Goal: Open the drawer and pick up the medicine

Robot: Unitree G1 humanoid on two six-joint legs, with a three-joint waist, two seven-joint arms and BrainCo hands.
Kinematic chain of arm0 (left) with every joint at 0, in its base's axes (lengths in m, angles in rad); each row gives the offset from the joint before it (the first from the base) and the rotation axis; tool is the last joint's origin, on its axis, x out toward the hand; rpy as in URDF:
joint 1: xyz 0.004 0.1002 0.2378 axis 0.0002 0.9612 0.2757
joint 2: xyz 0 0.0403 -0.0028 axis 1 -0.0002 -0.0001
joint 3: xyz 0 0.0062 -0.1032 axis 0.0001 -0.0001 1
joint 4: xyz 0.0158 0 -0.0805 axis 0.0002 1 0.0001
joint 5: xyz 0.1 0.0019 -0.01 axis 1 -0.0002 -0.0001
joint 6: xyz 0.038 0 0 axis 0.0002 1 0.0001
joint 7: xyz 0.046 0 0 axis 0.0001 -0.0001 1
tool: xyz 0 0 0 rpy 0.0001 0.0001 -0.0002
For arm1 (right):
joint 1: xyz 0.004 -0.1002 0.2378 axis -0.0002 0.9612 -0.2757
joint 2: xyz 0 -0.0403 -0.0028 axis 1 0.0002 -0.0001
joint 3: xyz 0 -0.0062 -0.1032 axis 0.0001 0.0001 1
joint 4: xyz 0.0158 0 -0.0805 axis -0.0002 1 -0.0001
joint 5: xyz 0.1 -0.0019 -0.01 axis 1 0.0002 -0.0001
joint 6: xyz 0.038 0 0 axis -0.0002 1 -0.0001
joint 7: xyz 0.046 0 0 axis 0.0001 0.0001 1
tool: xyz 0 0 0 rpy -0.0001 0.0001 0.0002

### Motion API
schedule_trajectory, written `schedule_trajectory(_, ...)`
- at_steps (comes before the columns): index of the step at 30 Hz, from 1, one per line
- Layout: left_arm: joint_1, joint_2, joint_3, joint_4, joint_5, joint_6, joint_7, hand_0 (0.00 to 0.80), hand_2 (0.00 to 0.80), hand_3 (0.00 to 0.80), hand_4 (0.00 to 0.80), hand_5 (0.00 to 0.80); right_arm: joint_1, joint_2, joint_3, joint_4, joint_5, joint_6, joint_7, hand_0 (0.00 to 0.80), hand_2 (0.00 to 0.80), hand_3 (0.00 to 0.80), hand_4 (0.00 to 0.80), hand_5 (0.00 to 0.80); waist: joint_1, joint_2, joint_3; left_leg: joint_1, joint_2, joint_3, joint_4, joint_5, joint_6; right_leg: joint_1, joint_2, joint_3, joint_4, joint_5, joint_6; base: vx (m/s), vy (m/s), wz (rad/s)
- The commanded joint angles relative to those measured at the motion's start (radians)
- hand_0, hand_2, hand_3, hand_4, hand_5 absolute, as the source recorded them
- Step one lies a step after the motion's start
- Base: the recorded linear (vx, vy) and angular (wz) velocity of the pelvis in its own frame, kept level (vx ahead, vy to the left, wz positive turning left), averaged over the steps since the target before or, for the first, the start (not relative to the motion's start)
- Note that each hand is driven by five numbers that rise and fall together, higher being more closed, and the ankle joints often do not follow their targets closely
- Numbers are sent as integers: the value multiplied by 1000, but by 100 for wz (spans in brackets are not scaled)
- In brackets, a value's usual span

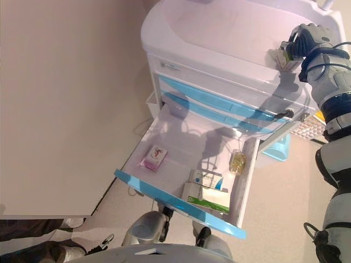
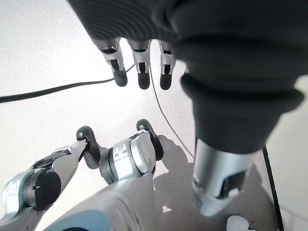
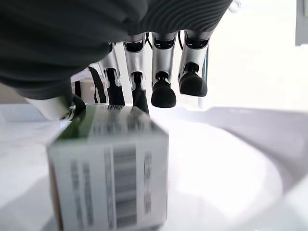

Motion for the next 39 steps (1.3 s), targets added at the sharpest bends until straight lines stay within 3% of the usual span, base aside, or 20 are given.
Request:
schedule_trajectory(1, 2, 39, -42, -14, -27, 32, -6, 0, 0, 0, 0, 0, -72, -5, 50, 50, -65, -12, -41, 800, 800, 800, 800, 800, 24, 13, 6, 50, -46, -43, -36, -150, 37, -65, -49, 27, 108, 21, 46, -54, 32, 5)
schedule_trajectory(4, -4, 34, -58, -21, -45, 31, -6, 0, 0, 0, 0, 0, -67, -3, 59, 68, -109, 17, -56, 800, 800, 800, 800, 800, 25, 23, 16, 47, -46, -42, -38, -147, 39, -73, -54, 24, 111, 27, 46, -57, 43, 6)
schedule_trajectory(5, -5, 33, -62, -24, -52, 32, -3, 0, 0, 0, 0, 0, -66, -2, 63, 72, -122, 39, -64, 577, 577, 577, 577, 577, 26, 25, 19, 46, -46, -40, -39, -146, 39, -74, -55, 24, 110, 27, 46, -40, 26, 2)
schedule_trajectory(6, -5, 33, -63, -27, -53, 35, 0, 0, 0, 0, 0, 0, -66, -2, 66, 74, -136, 53, -75, 0, 0, 0, 0, 0, 26, 26, 20, 46, -45, -38, -39, -145, 38, -74, -55, 23, 109, 28, 46, -34, 18, 1)
schedule_trajectory(8, -8, 33, -68, -39, -62, 43, 13, 0, 0, 0, 0, 0, -67, -3, 74, 85, -169, 94, -75, 0, 0, 0, 0, 0, 28, 27, 24, 45, -44, -36, -41, -143, 37, -72, -55, 19, 106, 28, 45, -37, 12, 1)
schedule_trajectory(19, 9, 46, -91, -72, -72, 59, 32, 0, 0, 0, 0, 0, -139, -43, 132, 3, -185, 157, -208, 0, 0, 0, 0, 0, 13, 17, 12, 68, -33, -20, -63, -138, 33, -63, -54, 19, 96, 46, 54, -13, 1, 0)
schedule_trajectory(27, 23, 38, -110, -59, -55, 23, 7, 0, 0, 0, 0, 0, -280, -108, 191, -228, -161, 237, -265, 0, 0, 0, 0, 0, -27, 0, -15, 91, -21, 1, -77, -140, 25, -53, -39, 42, 81, 41, 61, -4, -30, -11)
schedule_trajectory(34, 30, 54, -119, -44, 96, -92, -10, 0, 0, 0, 0, 0, -386, -195, 196, -456, -126, 229, -297, 0, 0, 0, 0, 0, -72, -18, -42, 103, -9, 39, -86, -141, 20, -55, -28, 62, 69, 44, 69, -23, -45, -19)
schedule_trajectory(39, 12, 56, -139, -44, 249, -153, -14, 0, 0, 0, 0, 0, -345, -260, 118, -716, -53, 244, -150, 0, 0, 0, 0, 0, -127, -23, -66, 112, 11, 95, -92, -144, 12, -61, -22, 78, 53, 50, 72, -65, -72, -30)
